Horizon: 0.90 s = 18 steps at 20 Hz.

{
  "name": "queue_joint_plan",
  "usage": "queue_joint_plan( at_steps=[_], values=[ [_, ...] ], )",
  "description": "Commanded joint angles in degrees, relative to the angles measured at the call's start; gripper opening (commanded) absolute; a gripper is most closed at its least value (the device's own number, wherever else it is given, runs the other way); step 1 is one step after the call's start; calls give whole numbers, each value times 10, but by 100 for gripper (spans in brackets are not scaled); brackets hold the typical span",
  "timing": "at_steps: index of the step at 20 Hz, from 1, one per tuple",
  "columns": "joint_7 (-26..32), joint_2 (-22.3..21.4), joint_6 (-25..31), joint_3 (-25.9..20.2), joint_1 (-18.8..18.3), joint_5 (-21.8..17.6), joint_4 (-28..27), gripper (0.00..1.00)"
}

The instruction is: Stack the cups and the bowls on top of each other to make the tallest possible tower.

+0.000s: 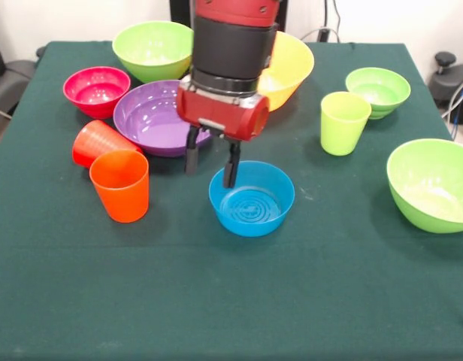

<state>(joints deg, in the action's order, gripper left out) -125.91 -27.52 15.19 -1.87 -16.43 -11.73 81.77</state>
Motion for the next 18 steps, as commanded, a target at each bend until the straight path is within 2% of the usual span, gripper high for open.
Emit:
queue_joint_plan(
  at_steps=[1, 9, 13, 18],
  values=[
    [218, 24, 37, -192, -85, -98, 39, 100],
    [255, 40, 73, -262, -130, -160, 25, 100],
    [284, 46, 102, -294, -145, -172, 19, 100],
    [278, 44, 104, -306, -155, -184, 32, 100]
  ],
)
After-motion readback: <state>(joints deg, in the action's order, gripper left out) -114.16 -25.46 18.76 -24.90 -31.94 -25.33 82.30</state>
